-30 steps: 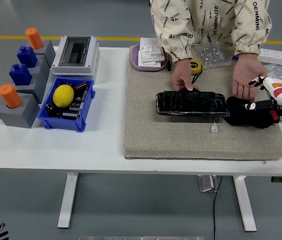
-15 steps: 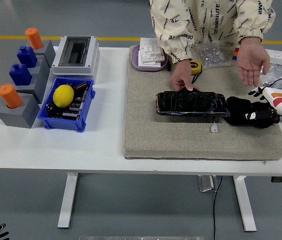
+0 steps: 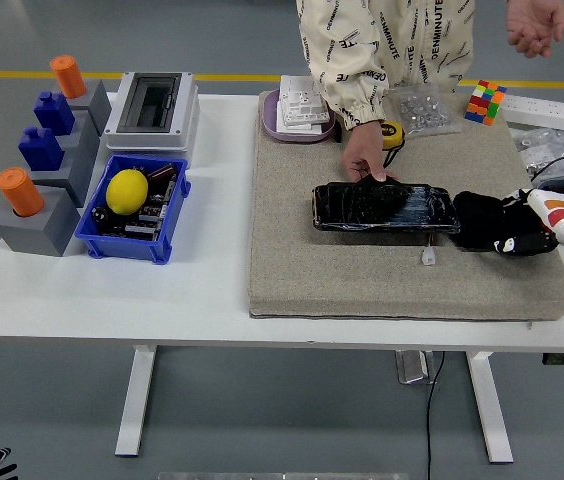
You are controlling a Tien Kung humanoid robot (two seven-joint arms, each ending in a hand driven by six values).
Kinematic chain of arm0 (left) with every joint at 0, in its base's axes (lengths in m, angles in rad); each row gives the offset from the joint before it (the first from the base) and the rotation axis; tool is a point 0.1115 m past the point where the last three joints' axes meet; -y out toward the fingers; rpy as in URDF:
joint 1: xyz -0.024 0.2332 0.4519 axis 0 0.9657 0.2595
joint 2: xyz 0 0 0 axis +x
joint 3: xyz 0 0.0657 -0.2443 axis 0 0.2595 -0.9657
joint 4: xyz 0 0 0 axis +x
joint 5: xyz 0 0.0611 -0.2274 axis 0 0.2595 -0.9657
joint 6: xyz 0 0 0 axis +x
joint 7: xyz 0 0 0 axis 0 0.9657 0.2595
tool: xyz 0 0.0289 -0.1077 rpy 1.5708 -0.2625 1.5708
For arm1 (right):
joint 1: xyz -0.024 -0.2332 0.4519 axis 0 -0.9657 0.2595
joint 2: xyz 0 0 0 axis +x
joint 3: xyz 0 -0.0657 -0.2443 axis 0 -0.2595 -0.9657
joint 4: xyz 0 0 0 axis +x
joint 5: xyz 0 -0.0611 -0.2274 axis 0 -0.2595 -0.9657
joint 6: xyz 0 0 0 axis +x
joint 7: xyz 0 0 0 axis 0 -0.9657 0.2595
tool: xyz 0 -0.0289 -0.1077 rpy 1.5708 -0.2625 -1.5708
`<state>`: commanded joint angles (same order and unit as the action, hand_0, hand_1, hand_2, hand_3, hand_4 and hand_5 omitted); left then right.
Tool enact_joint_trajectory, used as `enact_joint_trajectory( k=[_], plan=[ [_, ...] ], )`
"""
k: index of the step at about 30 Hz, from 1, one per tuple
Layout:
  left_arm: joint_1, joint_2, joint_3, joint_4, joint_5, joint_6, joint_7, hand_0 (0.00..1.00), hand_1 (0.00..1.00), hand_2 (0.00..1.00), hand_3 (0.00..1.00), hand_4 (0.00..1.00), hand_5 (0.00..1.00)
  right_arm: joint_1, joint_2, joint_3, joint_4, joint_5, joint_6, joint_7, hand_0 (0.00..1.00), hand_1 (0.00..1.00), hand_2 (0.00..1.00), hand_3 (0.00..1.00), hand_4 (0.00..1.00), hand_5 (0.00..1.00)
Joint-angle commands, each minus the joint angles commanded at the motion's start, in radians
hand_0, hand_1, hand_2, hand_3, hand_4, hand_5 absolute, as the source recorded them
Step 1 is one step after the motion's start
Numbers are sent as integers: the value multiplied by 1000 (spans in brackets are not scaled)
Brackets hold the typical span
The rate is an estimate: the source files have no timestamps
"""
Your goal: Pick the rag up,wipe the panel,place it on the desk
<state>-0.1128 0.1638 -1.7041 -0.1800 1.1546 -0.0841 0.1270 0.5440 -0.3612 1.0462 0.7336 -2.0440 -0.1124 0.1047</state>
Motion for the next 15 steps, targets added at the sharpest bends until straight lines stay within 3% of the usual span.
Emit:
enact_joint_trajectory(
  k=[15],
  plan=[
    [-4,-1,-5,0,0,1,0,726,717,767,627,695,583,4,35,30,-14,-14,-19,2,682,658,718,733,998,463]
  ],
)
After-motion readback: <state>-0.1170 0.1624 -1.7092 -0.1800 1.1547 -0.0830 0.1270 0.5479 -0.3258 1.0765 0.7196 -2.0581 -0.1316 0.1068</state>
